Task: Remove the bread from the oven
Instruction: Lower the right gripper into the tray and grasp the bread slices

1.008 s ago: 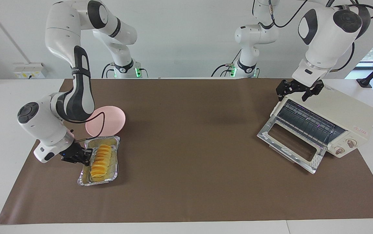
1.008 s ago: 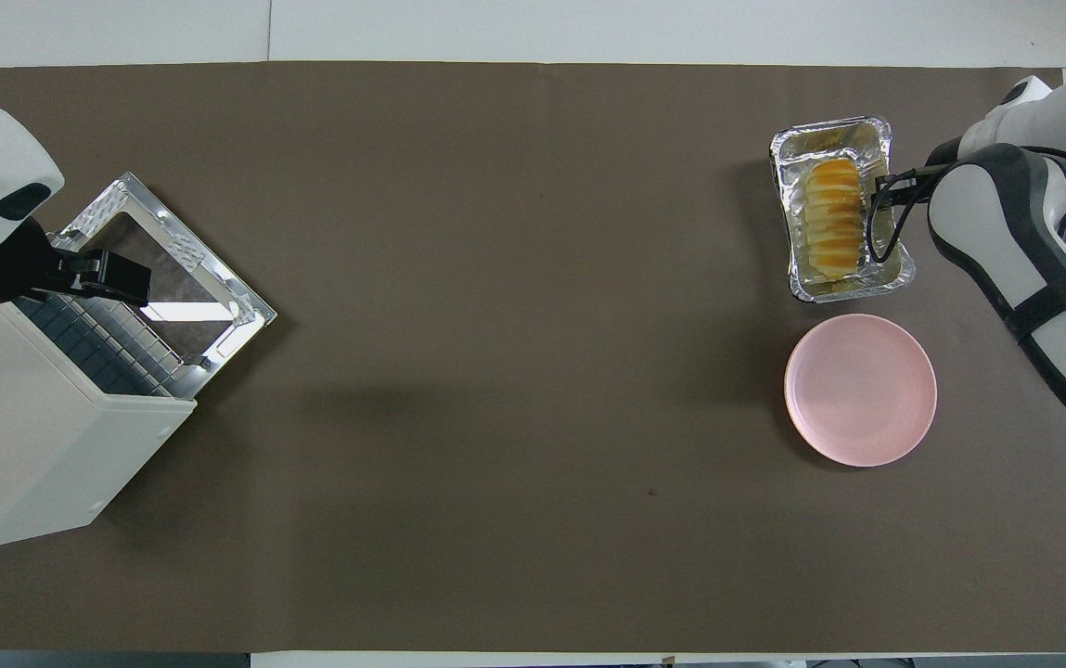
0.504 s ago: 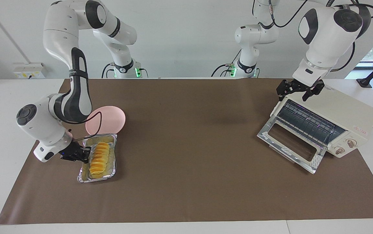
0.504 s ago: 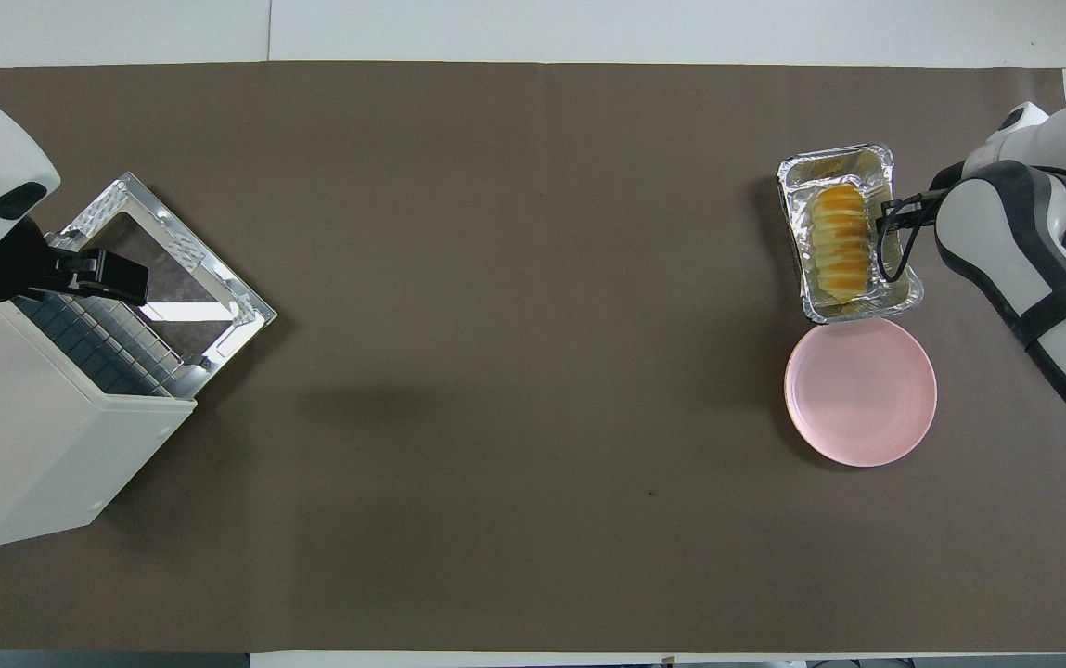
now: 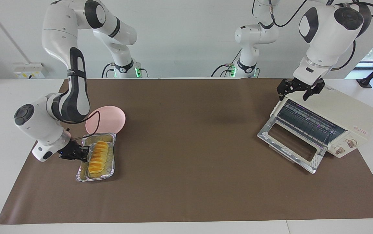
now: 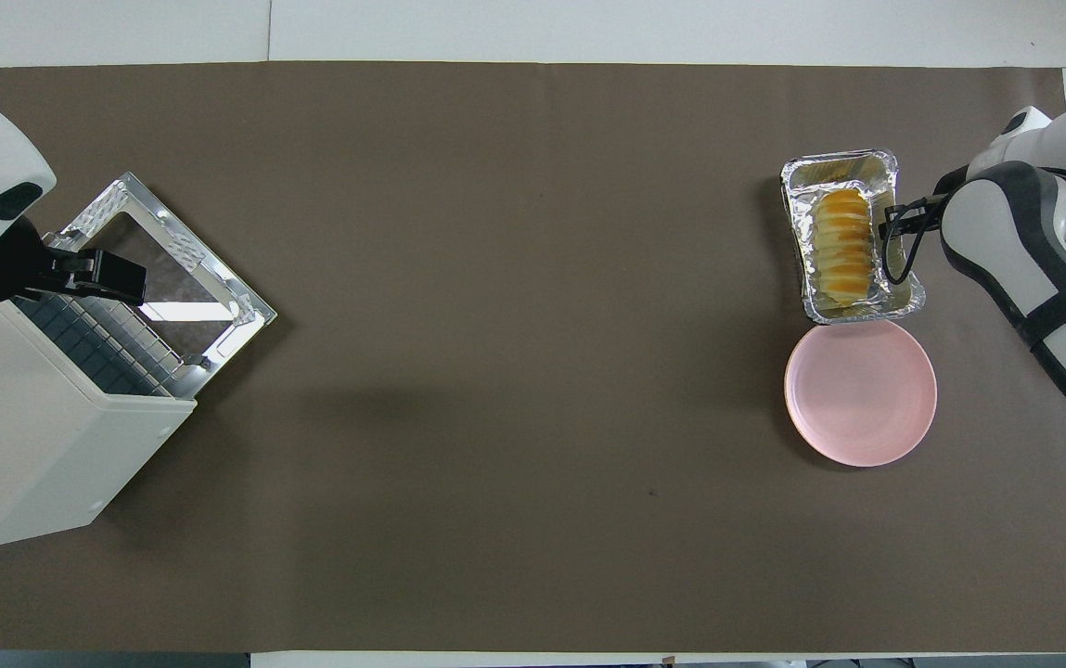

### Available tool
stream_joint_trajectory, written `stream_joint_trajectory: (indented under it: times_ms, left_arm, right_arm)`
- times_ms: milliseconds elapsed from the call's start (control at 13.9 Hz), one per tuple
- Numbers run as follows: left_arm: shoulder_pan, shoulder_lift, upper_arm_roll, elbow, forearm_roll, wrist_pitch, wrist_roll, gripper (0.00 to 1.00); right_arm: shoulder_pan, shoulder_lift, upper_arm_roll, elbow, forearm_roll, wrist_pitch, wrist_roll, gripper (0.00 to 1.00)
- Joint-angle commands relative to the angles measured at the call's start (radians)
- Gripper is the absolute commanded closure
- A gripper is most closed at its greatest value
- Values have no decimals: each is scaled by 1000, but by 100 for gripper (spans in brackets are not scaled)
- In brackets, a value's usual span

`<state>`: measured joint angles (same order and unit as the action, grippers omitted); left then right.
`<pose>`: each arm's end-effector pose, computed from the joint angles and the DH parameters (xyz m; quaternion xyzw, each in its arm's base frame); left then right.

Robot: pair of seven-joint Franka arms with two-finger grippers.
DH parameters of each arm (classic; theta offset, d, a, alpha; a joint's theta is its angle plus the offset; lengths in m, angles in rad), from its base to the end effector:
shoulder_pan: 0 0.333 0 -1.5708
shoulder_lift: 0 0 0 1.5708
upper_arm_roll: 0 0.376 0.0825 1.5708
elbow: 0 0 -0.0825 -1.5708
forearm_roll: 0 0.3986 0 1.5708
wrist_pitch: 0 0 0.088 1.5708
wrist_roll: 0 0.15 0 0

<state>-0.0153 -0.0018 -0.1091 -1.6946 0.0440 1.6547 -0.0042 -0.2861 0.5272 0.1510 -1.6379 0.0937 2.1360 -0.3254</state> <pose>0.5661 -0.0645 0.5894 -0.9976 0.0623 0.0176 0.0232 0.7135 -0.1027 0.3136 -0.9952 -0.0596 -0.0057 0.0779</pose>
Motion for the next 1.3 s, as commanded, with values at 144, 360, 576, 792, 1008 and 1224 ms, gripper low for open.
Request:
stream_joint_trajectory:
  times_ms: [144, 360, 576, 792, 1008, 1224]
  left_arm:
    - [17, -24, -6, -17, -18, 0, 12, 0]
    - [17, -24, -6, -17, -18, 0, 12, 0]
    - [17, -24, -6, -17, -18, 0, 12, 0]
    - [17, -24, -6, -19, -18, 0, 12, 0]
    - [17, -24, -6, -19, -18, 0, 12, 0]
    - [17, -24, -6, -19, -18, 0, 12, 0]
  right_arm:
    - [5, -38, 13, -1, 14, -15, 20, 0]
    - [41, -27, 13, 49, 11, -11, 55, 0]
    - [56, -26, 13, 49, 0, -10, 75, 0]
    - [64, -26, 13, 29, 0, 28, 97, 0]
    - [84, -27, 12, -23, -6, 73, 152, 0]
    - [85, -36, 12, -85, -8, 133, 152, 0]
